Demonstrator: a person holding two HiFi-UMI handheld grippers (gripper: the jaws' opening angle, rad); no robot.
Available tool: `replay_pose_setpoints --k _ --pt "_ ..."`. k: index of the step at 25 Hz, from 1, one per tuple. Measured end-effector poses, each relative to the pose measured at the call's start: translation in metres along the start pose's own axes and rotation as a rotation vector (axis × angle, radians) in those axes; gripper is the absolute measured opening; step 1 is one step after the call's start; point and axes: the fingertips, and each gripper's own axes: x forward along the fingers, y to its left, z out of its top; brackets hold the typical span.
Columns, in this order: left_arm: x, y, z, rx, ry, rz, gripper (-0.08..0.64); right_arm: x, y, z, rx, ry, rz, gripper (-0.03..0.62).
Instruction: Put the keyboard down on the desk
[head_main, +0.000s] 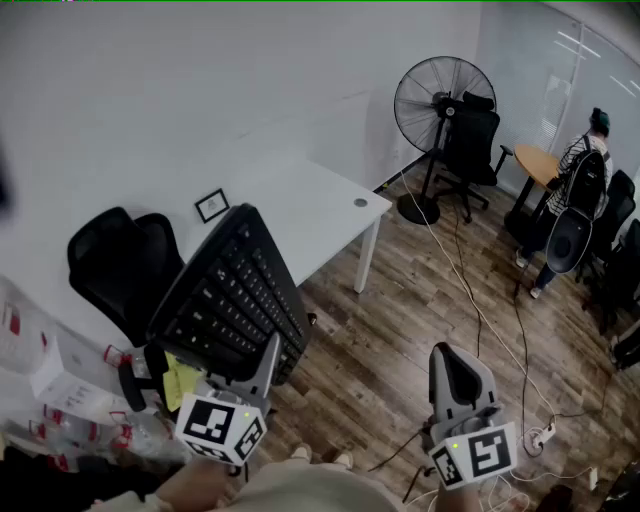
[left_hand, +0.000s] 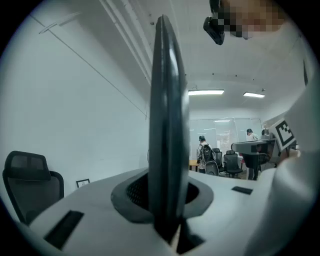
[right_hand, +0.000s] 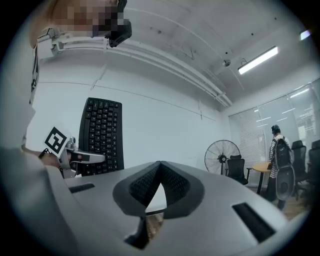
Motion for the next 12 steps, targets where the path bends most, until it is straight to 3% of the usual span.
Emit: replay_pose_setpoints --k 8,12 --pt "0.005 -0.015 0.000 0.018 0.005 -0.007 0.089 -0.012 -0.014 0.001 0.095 -0.053 0.005 0.025" --pt "0.008 -0.027 0.000 0.021 0.004 -0.008 0.089 -0.018 -0.024 -0.004 0.094 -0.045 0.001 0.023"
